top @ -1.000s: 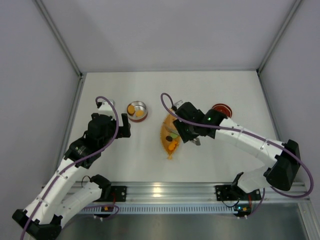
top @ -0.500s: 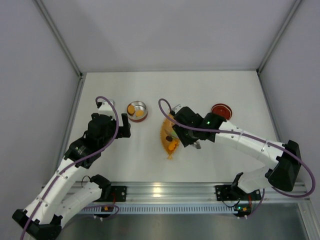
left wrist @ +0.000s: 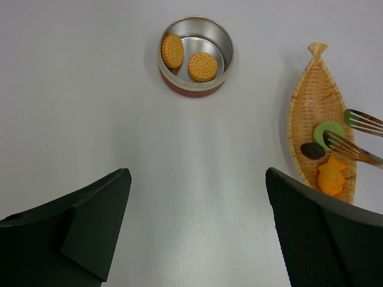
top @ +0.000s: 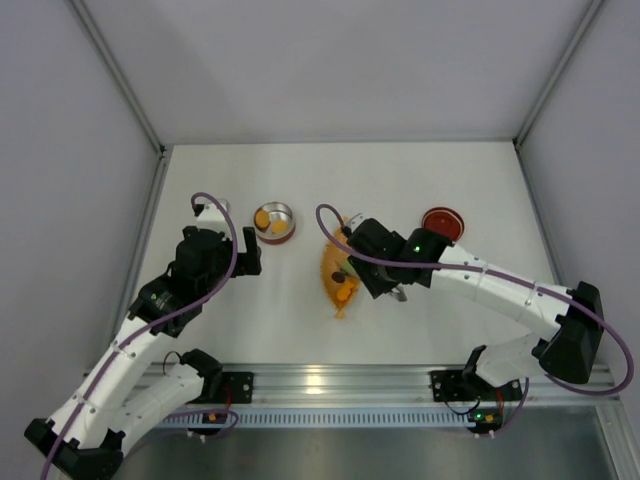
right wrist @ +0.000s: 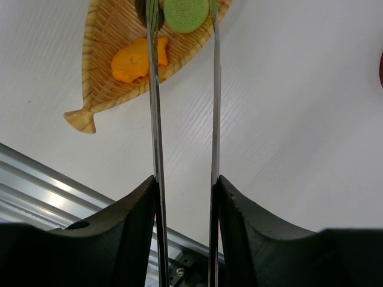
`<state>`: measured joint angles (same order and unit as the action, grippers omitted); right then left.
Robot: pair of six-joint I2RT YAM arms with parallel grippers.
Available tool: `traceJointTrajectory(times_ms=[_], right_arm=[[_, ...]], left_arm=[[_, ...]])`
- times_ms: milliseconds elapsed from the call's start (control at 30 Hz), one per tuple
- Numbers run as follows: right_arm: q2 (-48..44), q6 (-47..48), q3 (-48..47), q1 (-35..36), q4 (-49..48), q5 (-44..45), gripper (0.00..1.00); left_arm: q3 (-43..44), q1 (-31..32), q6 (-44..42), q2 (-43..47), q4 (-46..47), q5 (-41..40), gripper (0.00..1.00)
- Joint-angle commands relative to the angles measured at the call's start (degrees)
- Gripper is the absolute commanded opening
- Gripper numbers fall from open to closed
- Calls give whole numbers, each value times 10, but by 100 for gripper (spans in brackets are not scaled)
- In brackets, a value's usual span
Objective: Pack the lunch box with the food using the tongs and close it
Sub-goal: Pick up the fake food from the plate.
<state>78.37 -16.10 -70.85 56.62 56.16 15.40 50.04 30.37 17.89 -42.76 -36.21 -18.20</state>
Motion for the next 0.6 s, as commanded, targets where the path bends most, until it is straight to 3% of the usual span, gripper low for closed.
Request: traceJointTrajectory(times_ms=[0, 567], right_arm=[[-19, 1, -5, 9, 27, 33, 42], [4, 26, -6, 25, 52, 38, 42]], left_arm=[[-2, -1, 0, 6, 9, 4, 99], [-2, -1, 0, 7, 10, 4, 99]])
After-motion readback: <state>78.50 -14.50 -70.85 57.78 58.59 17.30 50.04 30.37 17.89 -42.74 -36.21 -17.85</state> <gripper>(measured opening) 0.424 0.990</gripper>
